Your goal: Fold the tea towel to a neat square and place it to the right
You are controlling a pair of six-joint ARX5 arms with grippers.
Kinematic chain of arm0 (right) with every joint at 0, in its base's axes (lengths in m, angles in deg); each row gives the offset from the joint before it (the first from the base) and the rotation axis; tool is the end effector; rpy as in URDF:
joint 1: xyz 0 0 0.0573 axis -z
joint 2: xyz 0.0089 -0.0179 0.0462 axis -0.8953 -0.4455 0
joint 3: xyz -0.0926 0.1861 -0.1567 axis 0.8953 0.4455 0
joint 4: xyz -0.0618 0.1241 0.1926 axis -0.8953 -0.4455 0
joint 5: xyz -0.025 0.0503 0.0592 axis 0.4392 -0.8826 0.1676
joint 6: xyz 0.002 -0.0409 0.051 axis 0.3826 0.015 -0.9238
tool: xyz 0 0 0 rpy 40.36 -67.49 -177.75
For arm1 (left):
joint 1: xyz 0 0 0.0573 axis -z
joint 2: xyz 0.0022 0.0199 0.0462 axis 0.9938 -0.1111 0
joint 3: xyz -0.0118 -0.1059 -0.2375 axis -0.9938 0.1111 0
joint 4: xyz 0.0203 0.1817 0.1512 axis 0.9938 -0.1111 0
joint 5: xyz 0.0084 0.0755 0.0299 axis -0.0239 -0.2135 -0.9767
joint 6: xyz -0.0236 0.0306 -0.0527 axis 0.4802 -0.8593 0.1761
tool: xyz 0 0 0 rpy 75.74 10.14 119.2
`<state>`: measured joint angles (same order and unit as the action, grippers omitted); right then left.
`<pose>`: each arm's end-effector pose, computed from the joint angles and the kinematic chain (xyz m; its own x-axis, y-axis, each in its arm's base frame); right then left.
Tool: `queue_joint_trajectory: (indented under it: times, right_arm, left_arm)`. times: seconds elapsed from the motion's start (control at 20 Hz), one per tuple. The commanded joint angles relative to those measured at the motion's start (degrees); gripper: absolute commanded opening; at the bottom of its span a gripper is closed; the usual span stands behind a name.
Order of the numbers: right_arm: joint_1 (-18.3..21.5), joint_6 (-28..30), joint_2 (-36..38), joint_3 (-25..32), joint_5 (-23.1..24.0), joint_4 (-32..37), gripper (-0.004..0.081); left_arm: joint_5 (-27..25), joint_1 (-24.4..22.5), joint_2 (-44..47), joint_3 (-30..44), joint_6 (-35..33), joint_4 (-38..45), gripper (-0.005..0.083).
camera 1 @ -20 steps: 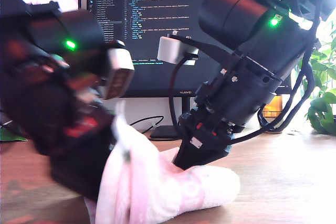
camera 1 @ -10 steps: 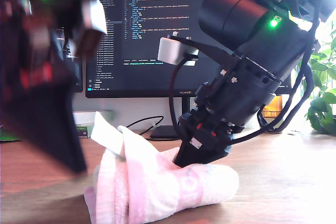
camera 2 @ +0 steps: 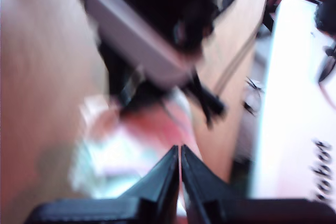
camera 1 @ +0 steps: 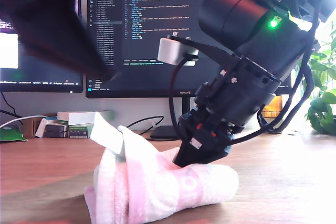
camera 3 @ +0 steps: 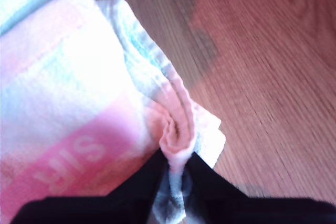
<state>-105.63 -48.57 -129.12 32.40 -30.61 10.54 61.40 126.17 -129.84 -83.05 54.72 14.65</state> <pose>0.2121 0.2027 0.1359 0.3380 0.5433 -0.7685 -0.9239 0.3471 -0.1610 0.1476 -0.1638 0.2308 0.1687 -0.7597 -0.6280 0.9386 0.3184 -0.1330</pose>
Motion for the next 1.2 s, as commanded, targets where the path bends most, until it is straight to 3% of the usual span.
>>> queue_joint_trajectory:
  times: [0.0,0.45,0.7,0.95,1.15]
  right_arm:
    - [0.11,-0.07,-2.01,0.72,0.44,-0.15,-0.0011]
    - [0.11,-0.07,-2.01,0.72,0.44,0.07,-0.0011]
    - [0.11,-0.07,-2.01,0.7,0.55,0.94,-0.0005]
    - [0.11,-0.09,-2.01,0.59,3.3,0.83,0.0174]
    - [0.09,-0.15,-1.99,0.04,3.28,0.79,0.0182]
  left_arm:
    - [-0.7,-0.07,-0.52,3.74,-1.25,4.13,-0.002]
    - [-3.74,-0.04,-0.87,16.72,1.99,31.45,-0.002]
    - [-2.08,0.79,-5.49,19.1,3.45,38.6,-0.002]
    - [-2.08,1.29,-9.01,19.1,4.79,43.3,-0.002]
    - [-3.13,1.4,-12.17,19.1,4.81,45.44,-0.002]
